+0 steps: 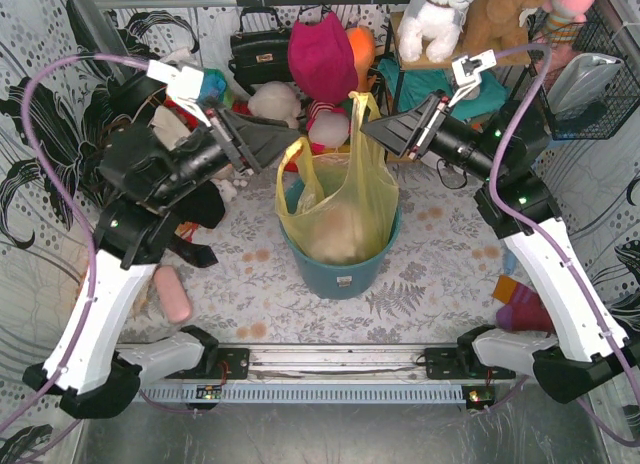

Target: Tie the trash bag

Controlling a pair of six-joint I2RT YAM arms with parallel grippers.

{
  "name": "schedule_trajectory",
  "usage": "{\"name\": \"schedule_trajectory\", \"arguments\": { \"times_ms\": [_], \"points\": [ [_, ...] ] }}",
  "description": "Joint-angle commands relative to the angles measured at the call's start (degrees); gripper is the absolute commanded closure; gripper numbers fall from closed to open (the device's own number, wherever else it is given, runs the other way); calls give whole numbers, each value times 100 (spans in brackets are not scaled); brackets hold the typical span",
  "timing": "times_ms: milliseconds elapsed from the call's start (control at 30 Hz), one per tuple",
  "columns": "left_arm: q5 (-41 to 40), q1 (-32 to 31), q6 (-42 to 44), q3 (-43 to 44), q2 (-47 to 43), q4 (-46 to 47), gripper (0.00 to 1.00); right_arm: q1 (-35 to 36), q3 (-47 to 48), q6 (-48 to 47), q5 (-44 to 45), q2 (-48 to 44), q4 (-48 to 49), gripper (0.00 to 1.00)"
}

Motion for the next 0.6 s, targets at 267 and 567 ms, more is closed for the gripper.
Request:
{"name": "schedule_trajectory", "arguments": {
  "times_ms": [267, 567],
  "points": [
    [1455, 46, -664, 450, -301, 427, 46, 24, 635, -388, 226, -323, -410, 48],
    [1575, -1041, -671, 193, -166, 515, 47, 24, 794, -223, 10, -136, -344, 47]
  ]
}}
